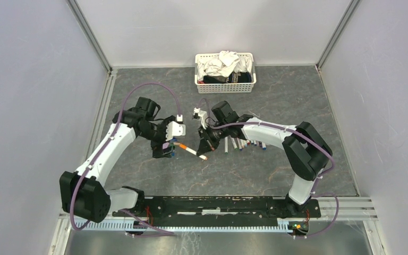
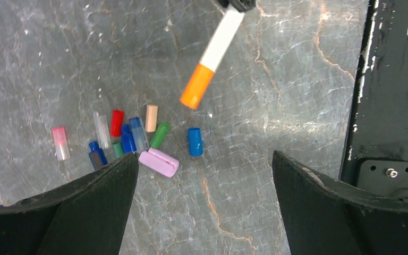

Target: Open the pen caps

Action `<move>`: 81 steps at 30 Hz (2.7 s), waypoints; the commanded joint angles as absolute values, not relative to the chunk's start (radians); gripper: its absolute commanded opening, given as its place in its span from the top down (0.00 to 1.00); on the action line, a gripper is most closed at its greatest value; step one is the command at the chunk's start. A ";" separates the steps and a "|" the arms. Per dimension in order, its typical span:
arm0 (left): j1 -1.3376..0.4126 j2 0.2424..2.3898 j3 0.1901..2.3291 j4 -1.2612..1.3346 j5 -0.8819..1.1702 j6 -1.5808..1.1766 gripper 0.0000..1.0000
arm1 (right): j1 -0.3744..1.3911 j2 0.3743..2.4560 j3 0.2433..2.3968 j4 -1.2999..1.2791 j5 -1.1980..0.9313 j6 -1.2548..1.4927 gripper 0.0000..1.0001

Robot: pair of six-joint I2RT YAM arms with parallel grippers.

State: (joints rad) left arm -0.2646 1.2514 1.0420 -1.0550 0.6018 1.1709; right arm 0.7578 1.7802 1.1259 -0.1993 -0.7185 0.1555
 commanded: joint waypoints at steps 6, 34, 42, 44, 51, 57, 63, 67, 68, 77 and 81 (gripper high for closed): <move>-0.415 1.287 1.076 -1.066 0.622 1.231 0.04 | 0.767 1.769 1.170 -0.173 -1.017 0.186 1.00; -0.498 1.339 1.107 -1.129 0.596 1.274 0.98 | 0.784 1.820 1.191 -0.057 -1.043 0.319 0.56; -0.505 1.329 1.125 -1.130 0.620 1.263 0.98 | 0.832 1.916 1.257 0.128 -1.073 0.508 0.60; -0.505 1.323 1.121 -1.136 0.613 1.271 0.98 | 0.833 1.916 1.257 0.131 -1.069 0.510 0.74; -0.504 1.311 1.104 -1.118 0.514 1.297 0.98 | 0.812 1.862 1.149 0.016 -1.028 0.419 1.00; -0.419 1.346 1.153 -1.146 0.430 1.393 0.98 | 0.784 1.737 0.974 -0.108 -1.017 0.284 1.00; -0.299 1.410 1.233 -1.163 0.423 1.447 0.98 | 0.738 1.560 0.727 -0.097 -0.987 0.255 1.00; -0.310 1.420 1.202 -1.111 0.502 1.391 0.98 | 0.690 1.518 0.742 -0.120 -0.961 0.252 1.00; -0.317 1.422 1.186 -1.093 0.513 1.374 0.98 | 0.674 1.514 0.760 -0.131 -0.951 0.250 1.00; -0.353 1.493 1.008 -0.728 0.467 1.140 0.98 | 0.521 1.551 0.957 -0.243 -0.317 0.293 1.00; -0.361 1.560 1.001 -0.628 0.431 1.069 0.97 | 0.518 1.603 0.995 -0.199 -0.145 0.300 1.00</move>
